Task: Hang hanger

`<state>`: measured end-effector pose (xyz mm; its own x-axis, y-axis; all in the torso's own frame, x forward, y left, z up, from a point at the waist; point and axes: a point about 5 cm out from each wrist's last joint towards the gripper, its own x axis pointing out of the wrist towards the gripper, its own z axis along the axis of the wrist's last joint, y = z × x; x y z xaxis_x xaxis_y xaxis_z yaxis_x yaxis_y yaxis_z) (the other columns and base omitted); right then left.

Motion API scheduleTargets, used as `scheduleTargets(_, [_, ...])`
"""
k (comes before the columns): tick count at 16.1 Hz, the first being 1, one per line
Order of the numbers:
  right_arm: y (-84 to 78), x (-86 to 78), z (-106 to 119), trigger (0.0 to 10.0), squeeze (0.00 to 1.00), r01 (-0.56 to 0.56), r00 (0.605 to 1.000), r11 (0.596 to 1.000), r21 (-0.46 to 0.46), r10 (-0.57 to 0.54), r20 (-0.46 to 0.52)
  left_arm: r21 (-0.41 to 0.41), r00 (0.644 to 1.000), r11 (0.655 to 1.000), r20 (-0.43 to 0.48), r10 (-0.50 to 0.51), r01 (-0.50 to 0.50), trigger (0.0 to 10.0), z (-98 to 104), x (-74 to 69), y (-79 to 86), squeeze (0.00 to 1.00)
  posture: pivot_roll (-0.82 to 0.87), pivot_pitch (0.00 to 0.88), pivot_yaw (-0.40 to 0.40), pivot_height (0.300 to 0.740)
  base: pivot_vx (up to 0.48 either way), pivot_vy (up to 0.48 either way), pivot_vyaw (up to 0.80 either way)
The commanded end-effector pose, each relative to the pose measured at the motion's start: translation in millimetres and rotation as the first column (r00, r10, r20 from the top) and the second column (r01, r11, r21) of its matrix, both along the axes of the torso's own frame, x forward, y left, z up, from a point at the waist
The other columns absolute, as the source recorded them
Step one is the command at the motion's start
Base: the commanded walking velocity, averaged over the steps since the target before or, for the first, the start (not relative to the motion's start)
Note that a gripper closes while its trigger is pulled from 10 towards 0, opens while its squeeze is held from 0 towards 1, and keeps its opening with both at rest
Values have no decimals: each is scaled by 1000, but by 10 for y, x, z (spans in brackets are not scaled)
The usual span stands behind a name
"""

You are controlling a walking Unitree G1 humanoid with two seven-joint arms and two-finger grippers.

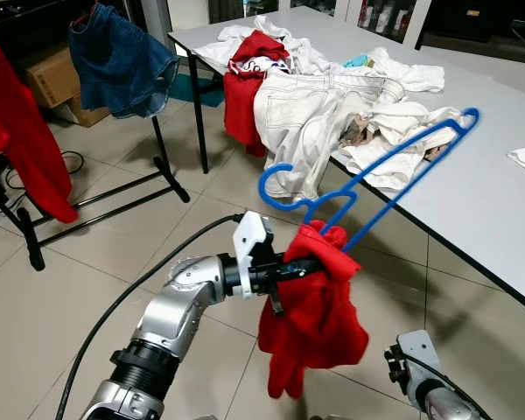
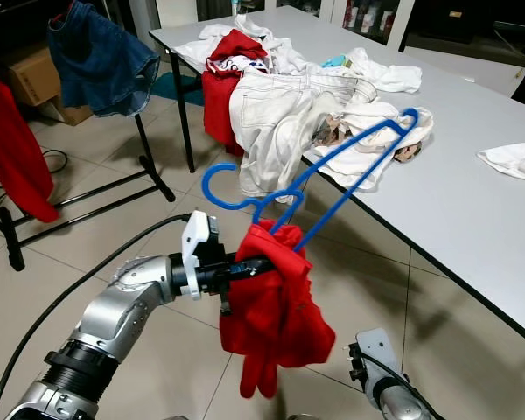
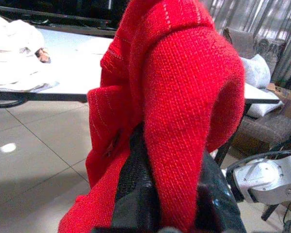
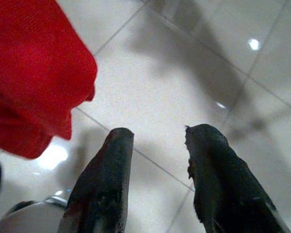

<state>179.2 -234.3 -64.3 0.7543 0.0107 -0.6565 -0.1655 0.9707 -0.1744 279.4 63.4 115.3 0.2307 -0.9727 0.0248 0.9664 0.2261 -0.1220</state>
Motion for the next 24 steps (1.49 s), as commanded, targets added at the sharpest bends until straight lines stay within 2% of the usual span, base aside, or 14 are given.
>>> scheduleTargets(1, [7,-37,-22,10000,1000,6,1000,1000,23,-5,-17,-21,1000,1000,28,-4,5,10000,58,6,-1,0,-72,0,11,740,0,0,0])
scheduleTargets(3, [80,-34,-55,10000,937,-3,999,1000,31,4,-45,-22,999,1000,27,-18,18,10000,73,-8,8,0,-75,0,19,740,0,0,0])
scheduleTargets(4, [130,-28,-65,10000,471,-28,998,999,32,30,-52,-22,999,999,27,-23,24,10000,77,-12,12,0,-75,0,22,740,0,0,0])
scheduleTargets(5, [145,-26,-67,10000,471,-36,998,999,32,38,-54,-22,999,999,27,-25,26,10000,79,-14,13,0,-75,0,22,740,0,0,0])
scheduleTargets(6, [207,-3,-76,10000,0,-46,997,998,38,49,-60,-36,999,999,25,-37,38,10000,106,-23,3,0,-74,0,24,740,0,0,0])
scheduleTargets(11, [443,229,-18,10000,0,-48,998,993,103,52,-40,-75,998,995,18,-63,64,10000,160,-60,-94,0,-66,0,28,740,0,0,0])
scheduleTargets(13, [506,330,21,10000,0,11,1000,985,174,-6,-28,-79,997,994,18,-71,73,10000,176,-78,-113,0,-61,0,31,740,0,0,0])
scheduleTargets(16, [551,358,25,10000,0,79,996,956,282,-68,-49,-80,997,994,16,-75,76,10000,186,-88,-108,0,-61,0,31,740,0,0,0])
scheduleTargets(18, [603,350,16,10000,0,146,989,894,423,-123,-82,-76,997,994,15,-75,76,10000,187,-95,-89,0,-58,0,41,740,0,0,0])
scheduleTargets(20, [679,347,21,10000,0,142,990,840,524,-110,-92,-71,997,995,13,-74,75,10000,189,-94,-79,0,-61,0,44,740,0,0,0])
scheduleTargets(21, [713,351,31,8863,0,120,993,826,551,-90,-81,-70,997,995,12,-74,75,10000,189,-92,-76,0,-63,0,45,740,0,0,0])
scheduleTargets(22, [764,377,65,0,0,84,996,795,601,-69,-47,-67,997,995,12,-73,74,10000,190,-85,-73,0,-65,0,45,740,0,0,0])
scheduleTargets(24, [764,401,92,0,0,75,997,771,633,-75,-27,-66,997,995,13,-73,73,10000,189,-78,-79,0,-67,0,44,740,0,0,0])
